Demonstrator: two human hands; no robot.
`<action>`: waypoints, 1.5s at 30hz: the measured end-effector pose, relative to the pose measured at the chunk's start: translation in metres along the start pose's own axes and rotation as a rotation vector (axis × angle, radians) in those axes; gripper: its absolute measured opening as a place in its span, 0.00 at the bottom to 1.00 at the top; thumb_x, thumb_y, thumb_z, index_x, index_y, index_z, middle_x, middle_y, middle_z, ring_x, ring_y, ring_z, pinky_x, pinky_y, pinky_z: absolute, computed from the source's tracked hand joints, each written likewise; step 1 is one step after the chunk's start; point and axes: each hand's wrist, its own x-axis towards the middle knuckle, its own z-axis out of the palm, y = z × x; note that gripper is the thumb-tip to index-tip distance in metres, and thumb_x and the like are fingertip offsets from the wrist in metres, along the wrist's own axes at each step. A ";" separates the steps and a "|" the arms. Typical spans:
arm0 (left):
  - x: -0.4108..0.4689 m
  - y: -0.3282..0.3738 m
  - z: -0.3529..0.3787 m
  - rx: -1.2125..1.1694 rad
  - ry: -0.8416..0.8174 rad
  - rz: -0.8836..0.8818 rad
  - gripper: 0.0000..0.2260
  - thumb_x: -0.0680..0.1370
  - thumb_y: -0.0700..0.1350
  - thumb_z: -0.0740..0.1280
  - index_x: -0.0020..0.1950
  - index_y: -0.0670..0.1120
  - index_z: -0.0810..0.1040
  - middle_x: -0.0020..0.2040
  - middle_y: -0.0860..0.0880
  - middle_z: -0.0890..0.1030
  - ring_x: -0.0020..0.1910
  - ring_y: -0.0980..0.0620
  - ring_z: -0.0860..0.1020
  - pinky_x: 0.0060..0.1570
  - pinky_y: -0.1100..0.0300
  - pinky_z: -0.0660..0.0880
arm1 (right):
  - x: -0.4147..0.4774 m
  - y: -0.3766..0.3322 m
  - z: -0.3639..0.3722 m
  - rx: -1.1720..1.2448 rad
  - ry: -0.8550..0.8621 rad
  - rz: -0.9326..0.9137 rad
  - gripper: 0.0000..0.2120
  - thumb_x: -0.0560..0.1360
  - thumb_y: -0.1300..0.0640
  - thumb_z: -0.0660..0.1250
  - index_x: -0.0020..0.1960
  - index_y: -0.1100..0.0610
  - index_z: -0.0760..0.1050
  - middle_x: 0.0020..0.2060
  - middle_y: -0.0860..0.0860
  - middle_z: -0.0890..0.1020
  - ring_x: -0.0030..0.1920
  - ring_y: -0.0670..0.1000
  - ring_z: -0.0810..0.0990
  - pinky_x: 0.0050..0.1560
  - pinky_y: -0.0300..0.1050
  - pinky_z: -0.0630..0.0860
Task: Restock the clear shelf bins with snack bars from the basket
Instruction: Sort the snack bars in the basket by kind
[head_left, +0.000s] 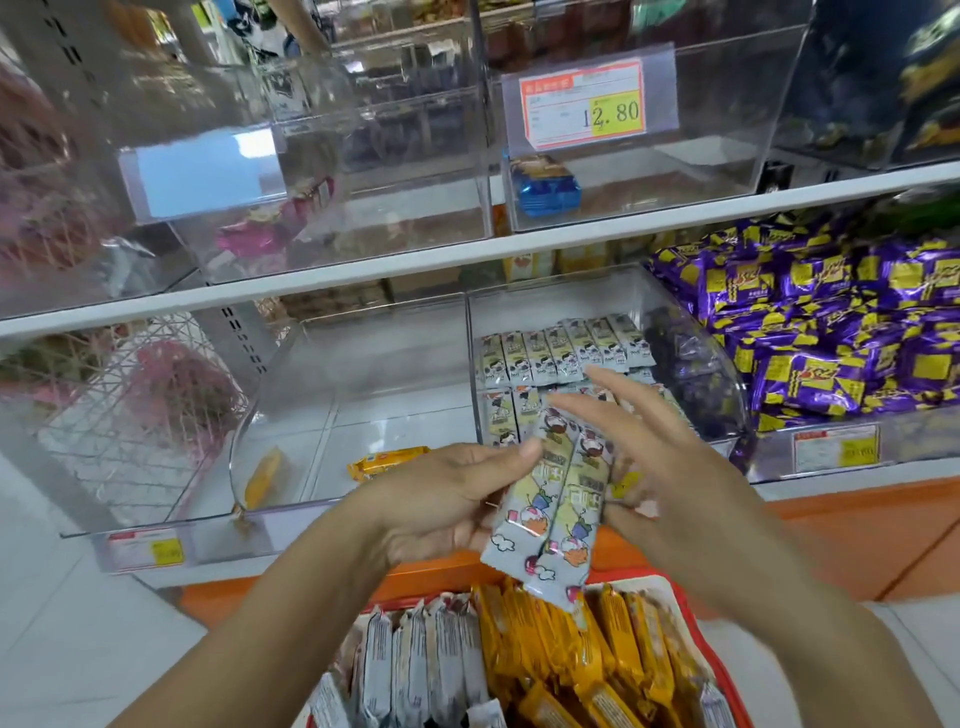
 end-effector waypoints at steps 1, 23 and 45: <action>0.003 0.004 -0.003 0.045 0.012 -0.019 0.37 0.65 0.64 0.71 0.62 0.37 0.74 0.56 0.39 0.76 0.48 0.45 0.79 0.54 0.55 0.78 | 0.007 -0.002 -0.008 -0.109 -0.073 -0.034 0.44 0.72 0.61 0.71 0.65 0.21 0.51 0.70 0.27 0.45 0.58 0.30 0.67 0.50 0.30 0.73; 0.058 -0.009 -0.059 0.411 0.549 0.134 0.24 0.75 0.49 0.69 0.68 0.40 0.73 0.63 0.43 0.78 0.54 0.51 0.78 0.45 0.66 0.73 | 0.110 0.068 0.005 -0.457 -0.208 0.712 0.42 0.73 0.33 0.62 0.72 0.64 0.58 0.61 0.56 0.76 0.59 0.56 0.76 0.51 0.47 0.73; -0.042 -0.035 -0.057 0.325 0.630 0.198 0.16 0.78 0.46 0.66 0.45 0.31 0.78 0.42 0.42 0.84 0.40 0.54 0.83 0.45 0.62 0.80 | 0.078 -0.029 0.028 -0.280 -0.126 0.269 0.16 0.80 0.49 0.60 0.37 0.57 0.67 0.31 0.52 0.72 0.33 0.52 0.71 0.34 0.46 0.66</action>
